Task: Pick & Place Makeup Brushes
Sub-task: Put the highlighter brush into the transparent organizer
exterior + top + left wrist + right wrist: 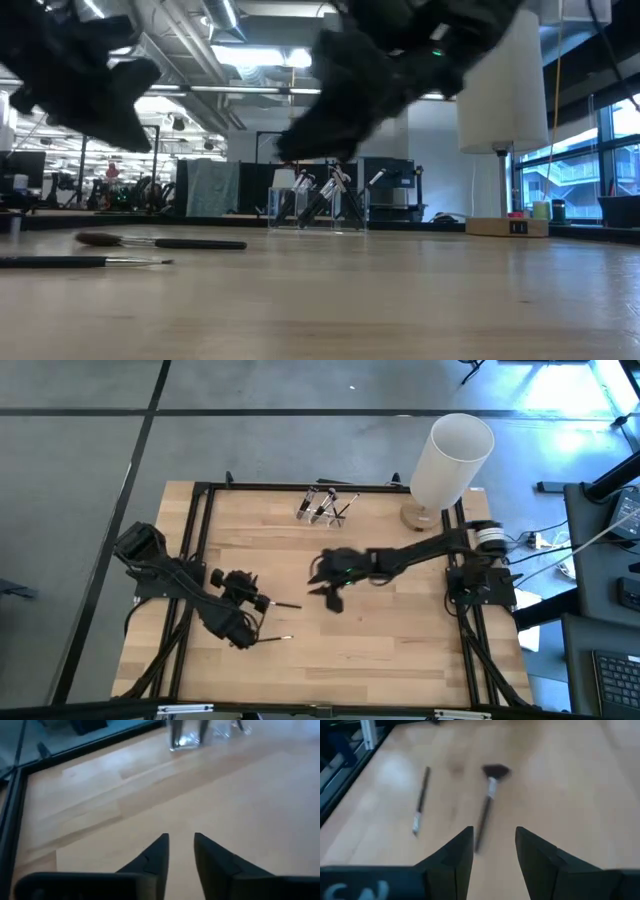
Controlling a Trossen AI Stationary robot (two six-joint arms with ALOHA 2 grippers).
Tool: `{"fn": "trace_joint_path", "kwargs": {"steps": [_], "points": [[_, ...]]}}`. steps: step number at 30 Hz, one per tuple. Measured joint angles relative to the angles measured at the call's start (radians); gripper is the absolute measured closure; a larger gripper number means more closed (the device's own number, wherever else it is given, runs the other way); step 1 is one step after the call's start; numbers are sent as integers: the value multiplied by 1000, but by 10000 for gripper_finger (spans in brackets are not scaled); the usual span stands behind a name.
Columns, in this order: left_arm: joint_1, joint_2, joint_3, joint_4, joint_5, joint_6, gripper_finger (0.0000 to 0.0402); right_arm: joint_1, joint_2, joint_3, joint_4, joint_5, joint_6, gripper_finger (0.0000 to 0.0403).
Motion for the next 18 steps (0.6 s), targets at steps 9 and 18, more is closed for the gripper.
{"fn": "trace_joint_path", "kwargs": {"steps": [9, 18], "points": [[50, -97, -72, -176, -18, -133, 244, 42, 313, 462, -255, 1, -92, 258], [61, -370, -66, -352, -143, -97, 253, 42, 544, 803, -482, 41, -159, 258]]}}
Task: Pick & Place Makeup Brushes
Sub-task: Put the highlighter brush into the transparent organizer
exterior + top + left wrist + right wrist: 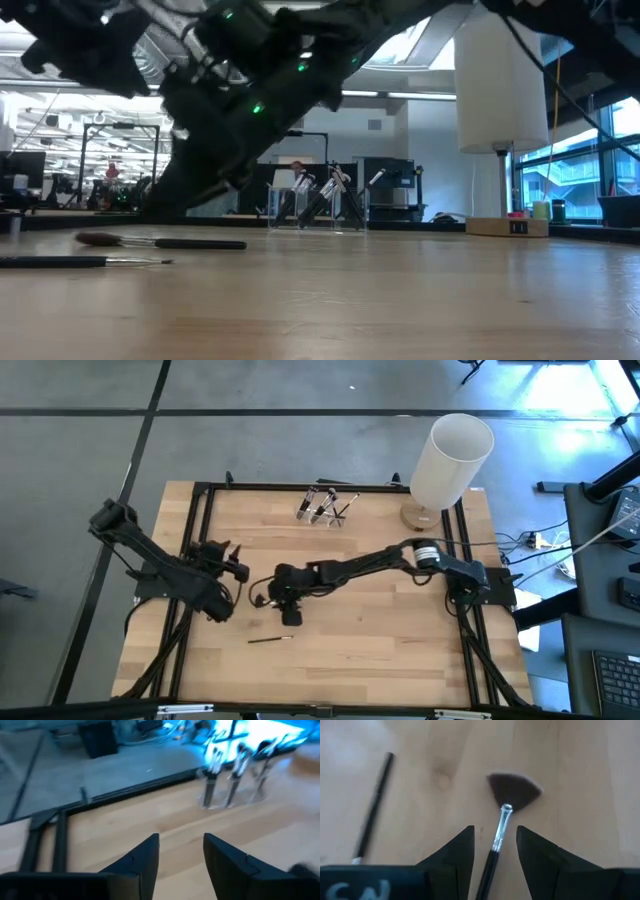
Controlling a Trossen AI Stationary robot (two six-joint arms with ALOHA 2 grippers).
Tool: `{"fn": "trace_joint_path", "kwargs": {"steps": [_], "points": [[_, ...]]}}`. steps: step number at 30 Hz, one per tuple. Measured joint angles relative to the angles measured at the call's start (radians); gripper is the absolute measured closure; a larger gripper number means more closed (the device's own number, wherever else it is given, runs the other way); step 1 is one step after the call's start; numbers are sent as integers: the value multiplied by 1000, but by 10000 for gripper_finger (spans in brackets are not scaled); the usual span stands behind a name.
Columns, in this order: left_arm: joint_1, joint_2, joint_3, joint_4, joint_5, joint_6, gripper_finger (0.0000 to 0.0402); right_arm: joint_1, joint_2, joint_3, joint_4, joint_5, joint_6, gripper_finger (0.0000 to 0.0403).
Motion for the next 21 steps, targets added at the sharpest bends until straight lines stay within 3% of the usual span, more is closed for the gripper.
{"fn": "trace_joint_path", "kwargs": {"steps": [4, 10, 13, 18, 21], "points": [[0, -55, 0, 44, -55, 66, 268, -5, 70, 72, -50, 7, 3, 258], [0, -58, 0, 61, -54, 127, 279, -16, 104, 121, -112, 29, 15, 264], [0, -58, 0, 60, -56, 135, 281, -16, 104, 122, -140, 39, 19, 294], [0, -58, 0, 61, -49, 135, 281, -16, 99, 122, -198, 48, 26, 375], [0, -58, 0, 61, -37, 135, 283, -20, 96, 121, -260, 48, 36, 388]]}}
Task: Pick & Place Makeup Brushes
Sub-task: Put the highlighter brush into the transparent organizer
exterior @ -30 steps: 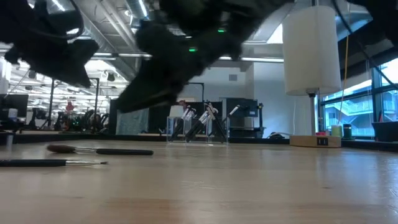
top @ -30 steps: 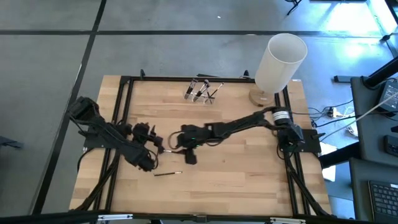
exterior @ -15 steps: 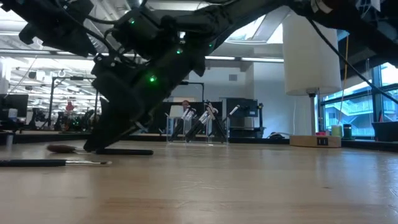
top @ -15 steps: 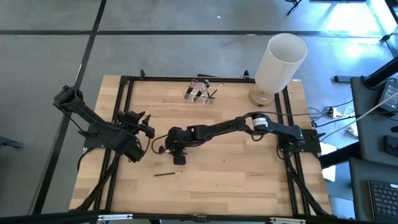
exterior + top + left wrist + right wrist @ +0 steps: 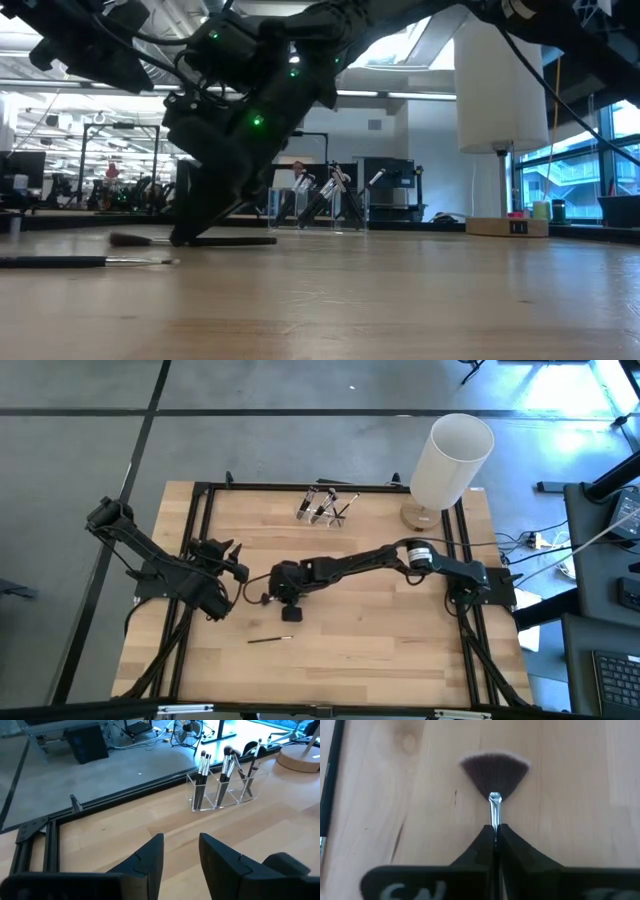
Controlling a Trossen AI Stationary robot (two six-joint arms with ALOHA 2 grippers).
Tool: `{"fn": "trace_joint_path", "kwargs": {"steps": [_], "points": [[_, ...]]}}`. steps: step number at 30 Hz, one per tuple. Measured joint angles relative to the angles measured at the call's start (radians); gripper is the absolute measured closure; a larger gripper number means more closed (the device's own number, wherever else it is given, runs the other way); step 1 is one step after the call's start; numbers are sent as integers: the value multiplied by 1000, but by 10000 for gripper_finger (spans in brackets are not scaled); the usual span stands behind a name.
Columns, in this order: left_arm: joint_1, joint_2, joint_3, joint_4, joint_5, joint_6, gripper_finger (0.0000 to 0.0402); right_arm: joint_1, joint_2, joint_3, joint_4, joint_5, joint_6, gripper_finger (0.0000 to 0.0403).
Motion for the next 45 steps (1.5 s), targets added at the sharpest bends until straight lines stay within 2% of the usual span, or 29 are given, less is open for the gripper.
{"fn": "trace_joint_path", "kwargs": {"steps": [5, 12, 17, 22, 27, 31, 36, 39, 45], "points": [[0, 0, 0, 3, 6, 1, 283, -17, -15, -3, -12, -5, 22, 370], [0, 0, 0, 2, 104, 44, 284, -27, -106, -11, -124, 12, 3, 399], [-9, 1, 0, 7, 147, 44, 284, -34, -217, -21, -199, 55, -13, 399], [-40, 1, 0, 16, 183, 20, 284, -57, -371, -117, -177, 61, -5, 396], [-67, 1, 0, 26, 176, 8, 284, -72, -484, -249, -168, 73, 76, 395], [-61, 1, 0, 40, 150, 7, 284, -42, -469, -308, -202, 79, 95, 394], [-21, 1, 0, 76, 77, 16, 284, 16, -405, -323, -130, 78, 33, 388], [9, 1, 0, 88, 72, 48, 284, 30, -374, -315, -97, 79, -19, 367], [68, 1, 0, 89, 70, 111, 284, 24, -319, -310, -55, 79, -71, 299]]}}
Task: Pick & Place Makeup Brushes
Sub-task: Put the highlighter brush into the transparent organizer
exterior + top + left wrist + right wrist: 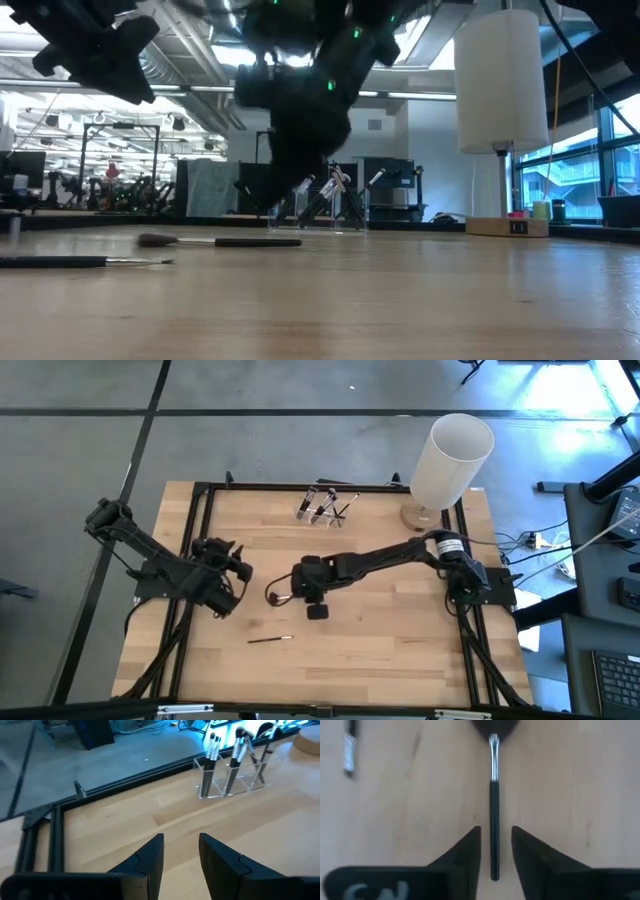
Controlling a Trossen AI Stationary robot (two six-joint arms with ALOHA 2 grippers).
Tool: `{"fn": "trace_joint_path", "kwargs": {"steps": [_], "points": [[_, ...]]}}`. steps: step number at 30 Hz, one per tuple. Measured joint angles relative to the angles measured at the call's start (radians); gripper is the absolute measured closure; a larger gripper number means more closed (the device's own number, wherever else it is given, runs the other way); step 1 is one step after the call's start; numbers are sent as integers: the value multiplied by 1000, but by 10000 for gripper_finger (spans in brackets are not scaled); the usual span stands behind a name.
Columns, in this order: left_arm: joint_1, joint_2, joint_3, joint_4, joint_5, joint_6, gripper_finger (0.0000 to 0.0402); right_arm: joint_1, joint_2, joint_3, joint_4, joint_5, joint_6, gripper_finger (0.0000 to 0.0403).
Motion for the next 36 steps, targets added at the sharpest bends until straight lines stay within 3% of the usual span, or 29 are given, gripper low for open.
{"fn": "trace_joint_path", "kwargs": {"steps": [4, 8, 11, 17, 24, 31, 36], "points": [[30, 0, 0, 5, 20, 51, 284, -10, 50, 0, 4, -2, -18, 268], [48, 0, 0, 11, 49, 89, 284, -13, 84, 3, 15, -9, -39, 268], [55, 0, 0, 14, 52, 90, 284, -13, 95, 6, -1, -12, -36, 289], [55, 0, 0, 20, 51, 90, 285, -16, 96, 9, -98, -23, -14, 381], [55, 0, 0, 42, 50, 102, 285, -31, 94, 5, -185, -48, 37, 370], [50, 0, 0, 41, 62, 123, 285, -44, 22, -7, -188, -44, 68, 387], [29, 0, 0, 41, 97, 134, 286, -65, -123, -22, -153, -24, 82, 370]]}}
